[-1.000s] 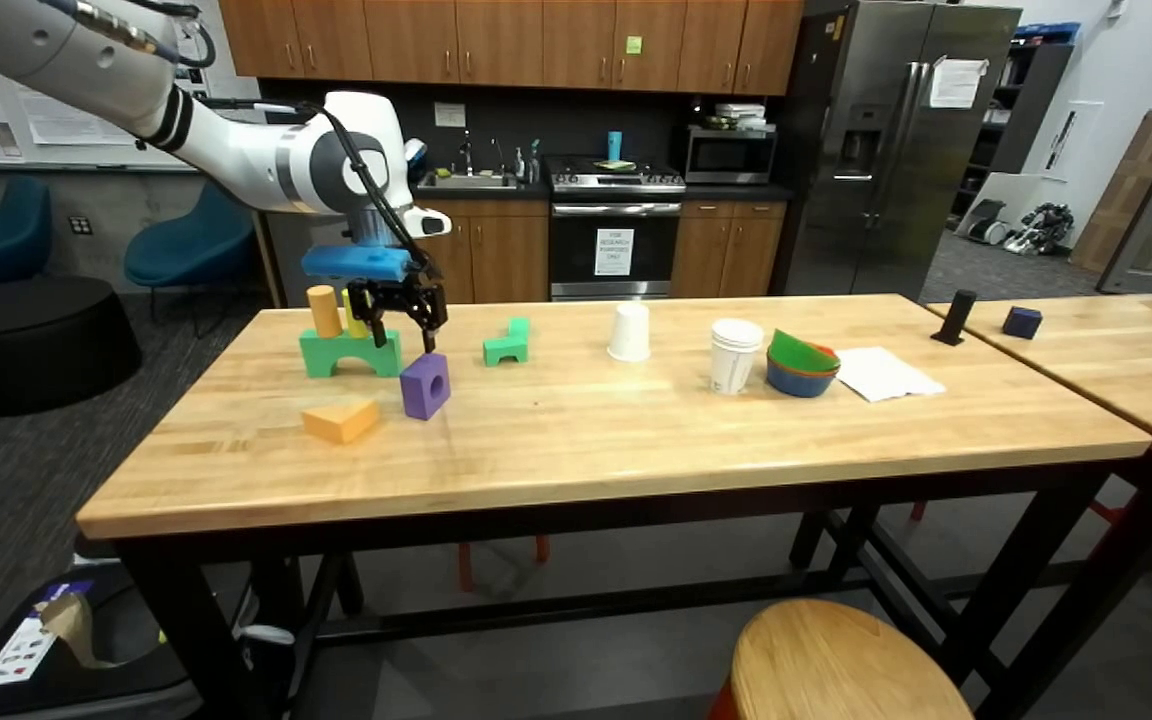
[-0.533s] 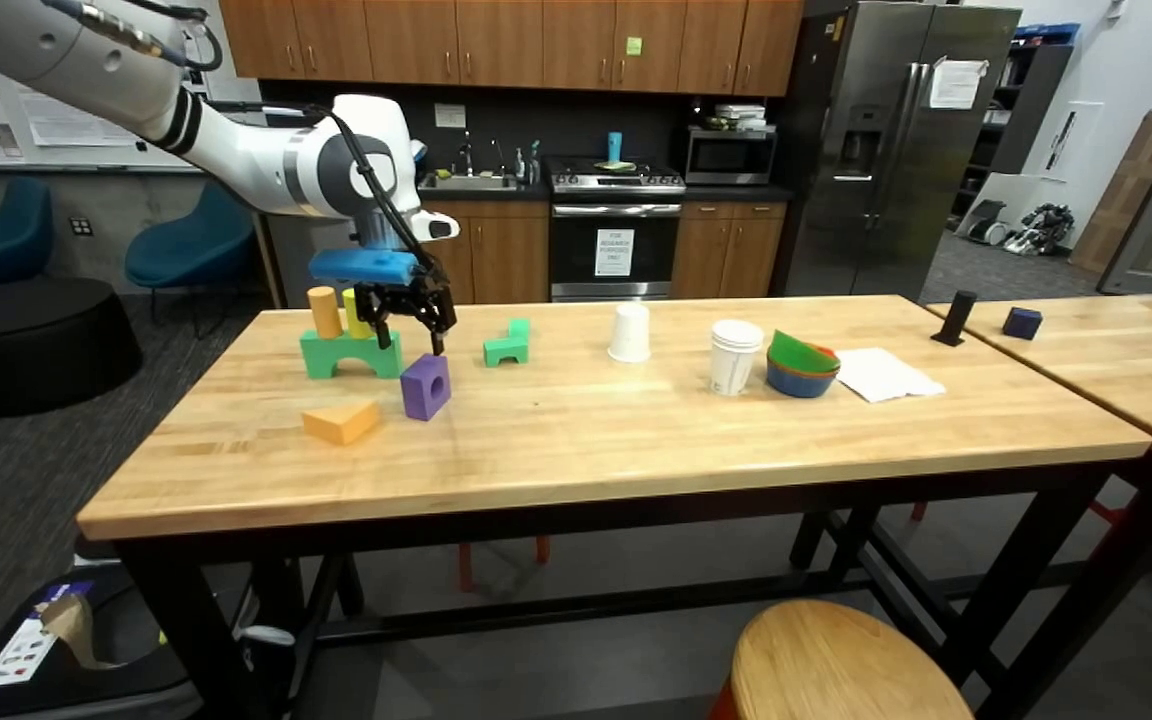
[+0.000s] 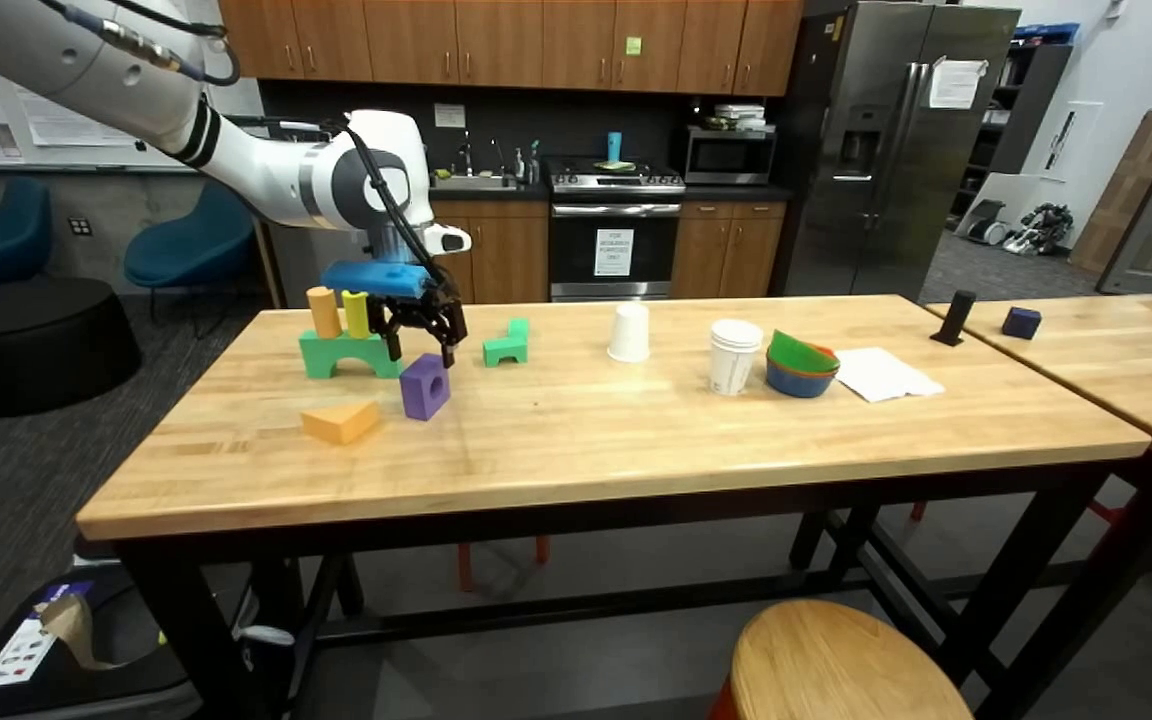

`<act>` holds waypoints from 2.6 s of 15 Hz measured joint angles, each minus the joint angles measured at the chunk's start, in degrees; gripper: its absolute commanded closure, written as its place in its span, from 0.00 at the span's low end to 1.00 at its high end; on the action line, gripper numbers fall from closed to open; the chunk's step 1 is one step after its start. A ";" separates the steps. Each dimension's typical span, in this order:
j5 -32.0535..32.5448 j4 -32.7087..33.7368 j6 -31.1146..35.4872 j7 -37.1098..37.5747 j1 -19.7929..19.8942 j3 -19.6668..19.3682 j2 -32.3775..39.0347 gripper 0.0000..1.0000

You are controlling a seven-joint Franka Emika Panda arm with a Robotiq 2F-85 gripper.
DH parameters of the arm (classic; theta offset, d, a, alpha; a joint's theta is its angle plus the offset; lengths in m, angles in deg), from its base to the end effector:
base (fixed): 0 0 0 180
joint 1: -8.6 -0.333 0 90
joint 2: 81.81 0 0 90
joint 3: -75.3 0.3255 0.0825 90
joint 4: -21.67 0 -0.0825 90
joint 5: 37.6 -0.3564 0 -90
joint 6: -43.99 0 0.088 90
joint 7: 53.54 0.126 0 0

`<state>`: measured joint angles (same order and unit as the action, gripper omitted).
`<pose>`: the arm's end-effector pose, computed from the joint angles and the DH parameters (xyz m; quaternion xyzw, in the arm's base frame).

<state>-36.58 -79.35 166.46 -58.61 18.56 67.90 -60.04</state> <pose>0.6019 -0.1821 0.3564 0.9947 -0.0977 -0.0074 0.0305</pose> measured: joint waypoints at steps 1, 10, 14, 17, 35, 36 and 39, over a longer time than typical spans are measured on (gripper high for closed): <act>0.01 0.00 -0.01 0.02 -0.03 0.00 0.00 0.00; 0.00 -0.07 -0.01 0.02 -0.08 0.02 0.19 0.00; -0.01 -0.06 0.19 0.06 -0.01 -0.01 0.73 0.25; -0.02 -0.07 0.77 0.06 0.17 -0.04 1.03 0.39; 1.50 -0.09 2.25 3.11 -1.13 -0.09 -2.39 0.84; 1.50 -0.08 2.26 3.61 -1.17 -0.08 -2.80 0.84; 1.50 -0.09 2.24 6.16 -1.55 -0.08 -3.47 0.84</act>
<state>-35.09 -79.44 168.69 -52.45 17.00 67.82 -63.51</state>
